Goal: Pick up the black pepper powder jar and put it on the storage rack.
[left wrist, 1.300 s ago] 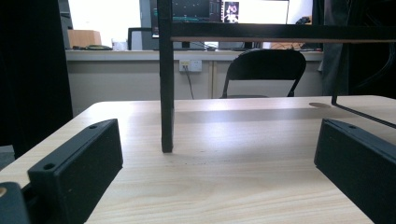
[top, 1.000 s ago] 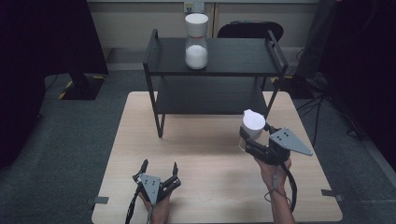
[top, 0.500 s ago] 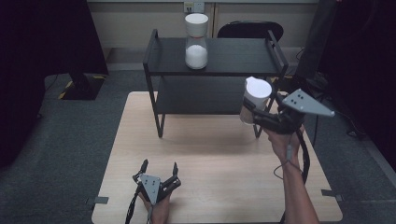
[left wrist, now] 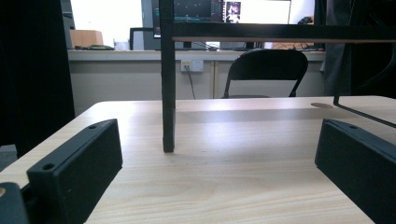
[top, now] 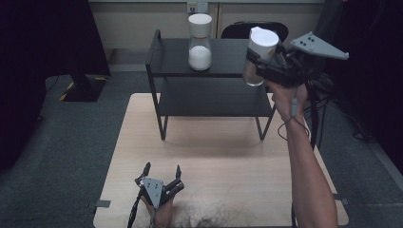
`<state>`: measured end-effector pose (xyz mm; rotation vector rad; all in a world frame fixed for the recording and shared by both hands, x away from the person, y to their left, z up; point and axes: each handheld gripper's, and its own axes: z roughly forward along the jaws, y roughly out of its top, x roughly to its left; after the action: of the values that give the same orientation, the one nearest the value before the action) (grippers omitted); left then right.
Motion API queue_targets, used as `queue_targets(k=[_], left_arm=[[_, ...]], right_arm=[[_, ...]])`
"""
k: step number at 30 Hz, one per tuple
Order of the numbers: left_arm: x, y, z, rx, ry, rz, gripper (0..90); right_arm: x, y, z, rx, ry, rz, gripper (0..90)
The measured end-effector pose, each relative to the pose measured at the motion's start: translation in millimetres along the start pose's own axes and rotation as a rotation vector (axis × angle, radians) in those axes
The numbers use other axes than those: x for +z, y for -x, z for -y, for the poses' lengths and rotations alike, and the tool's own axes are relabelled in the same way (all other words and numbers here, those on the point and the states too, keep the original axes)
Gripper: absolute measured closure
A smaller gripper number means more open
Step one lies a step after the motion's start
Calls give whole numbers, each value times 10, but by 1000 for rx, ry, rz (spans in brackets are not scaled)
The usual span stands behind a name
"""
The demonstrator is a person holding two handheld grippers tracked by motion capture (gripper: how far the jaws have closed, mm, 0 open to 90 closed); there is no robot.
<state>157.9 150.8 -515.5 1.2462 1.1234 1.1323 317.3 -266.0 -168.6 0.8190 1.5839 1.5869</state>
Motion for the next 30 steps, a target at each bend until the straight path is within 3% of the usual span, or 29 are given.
queue_targets(k=[5,14,21,30], left_arm=[[0,-2,-1,1,0,1,2],[0,-5,0,1,0,3,2],[1,-8,-2,1,-1,4,2],[1,-5,-1,1,-1,3,2]], right_arm=[[269,-169,-93,0,-23,96,297],[655,-347,-25,32,-63,224,296],[767,-389,59,36,-58,249,296],[774,-345,43,54,-68,240,295]])
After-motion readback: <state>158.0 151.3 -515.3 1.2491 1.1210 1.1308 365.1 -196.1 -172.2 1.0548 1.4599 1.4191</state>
